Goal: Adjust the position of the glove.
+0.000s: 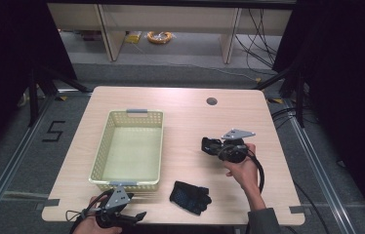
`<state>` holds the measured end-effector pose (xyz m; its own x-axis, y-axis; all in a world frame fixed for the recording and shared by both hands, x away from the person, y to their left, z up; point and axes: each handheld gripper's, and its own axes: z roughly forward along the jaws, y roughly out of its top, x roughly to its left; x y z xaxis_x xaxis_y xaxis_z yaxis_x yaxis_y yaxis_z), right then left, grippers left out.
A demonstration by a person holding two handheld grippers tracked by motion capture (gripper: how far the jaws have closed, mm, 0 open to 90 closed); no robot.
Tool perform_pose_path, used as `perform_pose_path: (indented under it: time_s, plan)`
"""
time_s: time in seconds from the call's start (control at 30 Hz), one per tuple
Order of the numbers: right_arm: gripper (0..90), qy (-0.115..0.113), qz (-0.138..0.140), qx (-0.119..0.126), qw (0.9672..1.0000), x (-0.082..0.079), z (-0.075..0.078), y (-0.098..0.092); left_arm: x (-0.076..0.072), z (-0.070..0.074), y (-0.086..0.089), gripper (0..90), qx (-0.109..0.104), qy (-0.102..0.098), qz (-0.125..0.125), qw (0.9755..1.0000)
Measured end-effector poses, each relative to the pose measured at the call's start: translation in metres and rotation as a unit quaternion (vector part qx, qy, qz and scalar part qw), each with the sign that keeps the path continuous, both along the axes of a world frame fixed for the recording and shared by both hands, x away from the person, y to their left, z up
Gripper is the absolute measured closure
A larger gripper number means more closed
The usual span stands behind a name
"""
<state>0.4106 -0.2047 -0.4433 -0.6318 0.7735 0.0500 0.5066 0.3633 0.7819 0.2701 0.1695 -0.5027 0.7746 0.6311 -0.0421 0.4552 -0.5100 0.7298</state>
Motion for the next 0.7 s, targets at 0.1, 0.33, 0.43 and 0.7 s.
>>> perform_pose_path:
  time_s: [0.1,0.33,0.43,0.7]
  plan:
    - [89.2,0.002,0.001,0.015,0.9999,-0.019,0.008,0.005,-0.001,0.000,0.001,23.6,0.000,0.002,0.005,1.0000]
    - [89.2,-0.022,0.010,0.028,0.9993,-0.060,0.018,0.014,-0.001,0.002,0.001,22.9,0.001,-0.006,-0.001,1.0000]
    - [89.2,-0.026,0.012,0.035,0.9990,-0.078,0.019,0.021,-0.001,0.002,0.001,22.9,0.000,-0.006,0.001,1.0000]
    - [89.2,-0.021,0.016,0.037,0.9989,-0.113,0.014,0.040,-0.003,0.000,0.002,22.9,-0.007,0.001,0.010,0.9999]
